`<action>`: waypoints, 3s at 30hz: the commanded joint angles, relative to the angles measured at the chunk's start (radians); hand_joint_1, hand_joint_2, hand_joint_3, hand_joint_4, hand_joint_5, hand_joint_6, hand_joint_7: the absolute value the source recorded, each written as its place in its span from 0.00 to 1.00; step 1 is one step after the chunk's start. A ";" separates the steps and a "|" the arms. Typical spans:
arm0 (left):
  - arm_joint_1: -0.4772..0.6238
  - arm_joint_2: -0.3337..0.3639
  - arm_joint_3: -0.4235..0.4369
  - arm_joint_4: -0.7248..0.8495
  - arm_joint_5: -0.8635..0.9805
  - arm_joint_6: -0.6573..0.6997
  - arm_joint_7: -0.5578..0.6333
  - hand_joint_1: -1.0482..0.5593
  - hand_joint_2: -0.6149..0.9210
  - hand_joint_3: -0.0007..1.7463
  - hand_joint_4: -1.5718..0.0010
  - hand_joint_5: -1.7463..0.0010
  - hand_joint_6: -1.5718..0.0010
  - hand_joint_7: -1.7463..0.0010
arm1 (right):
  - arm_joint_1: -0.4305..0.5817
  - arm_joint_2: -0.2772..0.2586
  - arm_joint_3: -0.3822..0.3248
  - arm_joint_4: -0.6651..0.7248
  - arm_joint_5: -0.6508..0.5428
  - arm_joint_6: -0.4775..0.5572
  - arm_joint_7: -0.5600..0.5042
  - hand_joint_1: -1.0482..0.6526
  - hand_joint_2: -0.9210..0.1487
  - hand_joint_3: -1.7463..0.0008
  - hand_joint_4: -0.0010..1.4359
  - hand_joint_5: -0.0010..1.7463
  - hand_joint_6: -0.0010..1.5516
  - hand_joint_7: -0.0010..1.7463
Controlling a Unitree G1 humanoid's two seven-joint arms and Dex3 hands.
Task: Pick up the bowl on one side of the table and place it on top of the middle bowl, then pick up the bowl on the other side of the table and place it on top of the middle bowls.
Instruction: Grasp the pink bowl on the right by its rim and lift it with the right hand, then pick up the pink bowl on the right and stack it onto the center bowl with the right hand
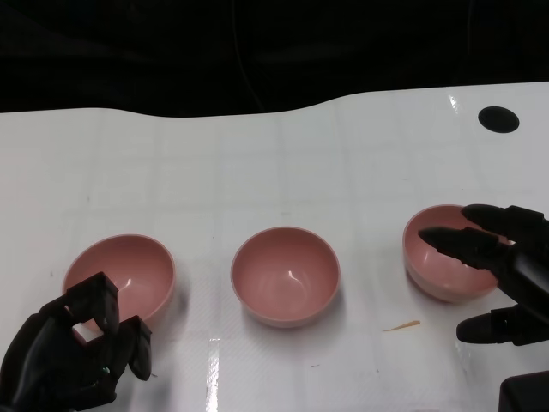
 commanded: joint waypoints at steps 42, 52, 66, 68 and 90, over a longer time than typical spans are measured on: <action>0.007 0.019 0.009 -0.003 -0.012 0.004 -0.015 0.63 0.63 0.83 0.41 0.00 0.47 0.00 | -0.352 0.038 0.359 0.739 -0.048 -0.085 -0.456 0.19 0.00 0.95 0.46 0.04 0.42 0.03; 0.014 0.010 0.003 -0.015 -0.003 -0.007 -0.005 0.63 0.63 0.83 0.42 0.00 0.47 0.00 | -0.408 0.092 0.384 0.952 -0.010 -0.210 -0.632 0.58 0.00 0.86 0.64 0.72 0.83 0.05; 0.004 0.002 -0.004 -0.001 -0.003 -0.015 -0.013 0.63 0.64 0.81 0.42 0.00 0.47 0.00 | -0.436 0.072 0.421 0.992 -0.015 -0.262 -0.729 0.54 0.04 0.74 0.55 1.00 0.36 1.00; 0.004 0.000 -0.005 0.000 0.001 -0.023 -0.009 0.63 0.64 0.81 0.42 0.00 0.47 0.00 | -0.437 0.067 0.423 0.983 -0.016 -0.266 -0.745 0.54 0.03 0.73 0.55 1.00 0.36 1.00; -0.012 0.011 0.003 0.038 -0.003 -0.034 -0.035 0.63 0.62 0.84 0.42 0.00 0.47 0.00 | -0.404 0.002 0.338 0.627 0.059 -0.269 -0.597 0.52 0.15 0.56 0.55 1.00 0.36 1.00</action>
